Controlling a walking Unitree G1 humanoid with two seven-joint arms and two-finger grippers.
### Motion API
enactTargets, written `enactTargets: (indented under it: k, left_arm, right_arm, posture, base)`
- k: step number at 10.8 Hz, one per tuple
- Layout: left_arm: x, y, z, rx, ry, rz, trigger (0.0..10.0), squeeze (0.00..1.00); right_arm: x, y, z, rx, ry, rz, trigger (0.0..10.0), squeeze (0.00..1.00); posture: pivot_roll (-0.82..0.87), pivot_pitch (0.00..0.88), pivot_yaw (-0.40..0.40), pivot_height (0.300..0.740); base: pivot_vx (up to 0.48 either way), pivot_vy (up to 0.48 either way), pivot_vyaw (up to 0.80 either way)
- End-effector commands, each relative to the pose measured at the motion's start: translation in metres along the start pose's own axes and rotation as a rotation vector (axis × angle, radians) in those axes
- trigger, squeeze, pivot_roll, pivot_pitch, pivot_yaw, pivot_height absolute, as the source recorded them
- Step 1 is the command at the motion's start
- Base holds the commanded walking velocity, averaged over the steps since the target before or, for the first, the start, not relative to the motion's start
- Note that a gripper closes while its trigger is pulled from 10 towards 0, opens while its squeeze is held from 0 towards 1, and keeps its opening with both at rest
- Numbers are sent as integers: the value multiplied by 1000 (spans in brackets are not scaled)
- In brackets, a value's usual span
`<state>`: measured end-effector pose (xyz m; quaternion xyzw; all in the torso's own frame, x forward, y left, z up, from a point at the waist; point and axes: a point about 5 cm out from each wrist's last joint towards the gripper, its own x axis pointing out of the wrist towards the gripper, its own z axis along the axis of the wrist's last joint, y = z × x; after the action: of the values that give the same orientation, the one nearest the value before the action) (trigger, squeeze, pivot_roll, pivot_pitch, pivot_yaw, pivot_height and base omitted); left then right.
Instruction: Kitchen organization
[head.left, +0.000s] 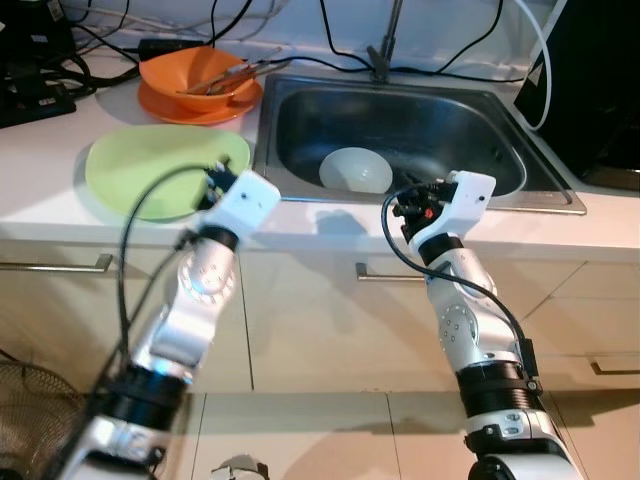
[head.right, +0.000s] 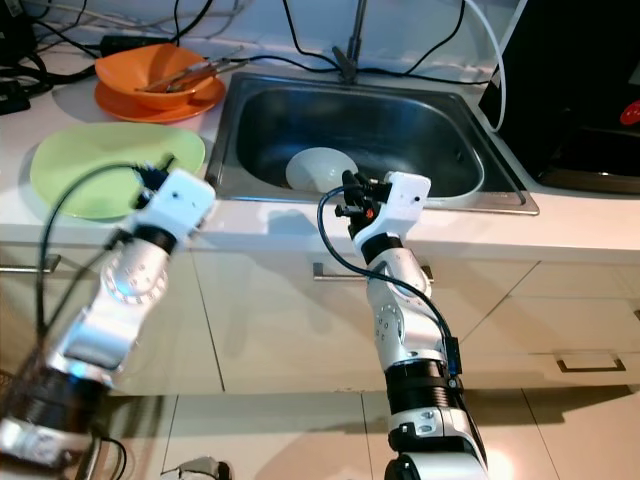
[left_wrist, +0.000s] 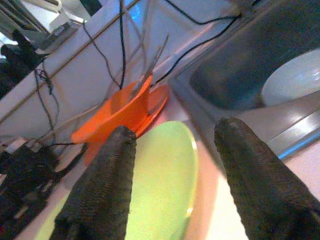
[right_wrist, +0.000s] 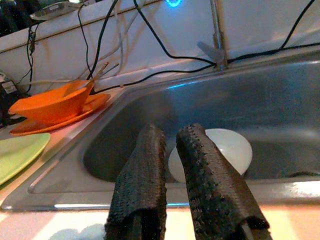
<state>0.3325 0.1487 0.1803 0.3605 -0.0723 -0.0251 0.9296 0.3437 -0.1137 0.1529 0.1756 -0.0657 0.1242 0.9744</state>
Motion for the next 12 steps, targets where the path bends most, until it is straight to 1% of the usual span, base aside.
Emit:
enactTargets:
  k: [1,2,3,4,5,6,7,8,9,10,12]
  left_arm:
    - [2,0,7,25,-14,-3,10000,1000]
    - [5,5,6,92,28,-24,10000,1000]
    - [9,6,7,160,63,-80,10000,0]
    - [11,6,9,168,73,-131,10000,0]
    - [13,4,8,199,106,-215,10000,0]
    - [14,4,8,238,129,-244,10000,0]
    - [15,5,8,302,179,-305,10000,0]
    - [15,7,6,329,206,-313,10000,0]
    - [13,16,1,381,254,-287,10000,0]
    - [11,21,-2,402,276,-265,10000,0]
    - [8,32,-11,445,346,-257,10000,0]
  right_arm:
    - [1,1,5,14,-10,-3,10000,0]
    - [1,3,5,23,-4,-3,10000,0]
    - [1,4,5,33,0,-7,10000,0]
    - [1,6,4,37,1,-6,10000,0]
    - [2,7,4,44,1,-8,10000,0]
    - [3,7,4,47,2,-10,10000,0]
    - [4,7,5,60,4,-15,10000,0]
    - [4,7,6,69,4,-18,10000,0]
    - [4,7,6,77,6,-19,10000,0]
    - [4,7,5,79,9,-18,10000,0]
    - [5,8,4,93,15,-13,10000,0]
  posture:
    - [115,20,-74,740]
    - [120,26,-74,740]
    - [122,28,-73,740]
    - [122,29,-71,740]
    - [124,29,-67,740]
    - [128,29,-66,740]
    - [132,33,-63,740]
    - [133,33,-62,740]
    - [135,34,-61,740]
    - [135,34,-61,740]
    - [141,34,-61,740]
  base:
    - [0,0,0]
    - [0,0,0]
    - [0,0,0]
    - [0,0,0]
    - [0,0,0]
    - [0,0,0]
    - [0,0,0]
    - [0,0,0]
    - [0,0,0]
    - [0,0,0]
    - [0,0,0]
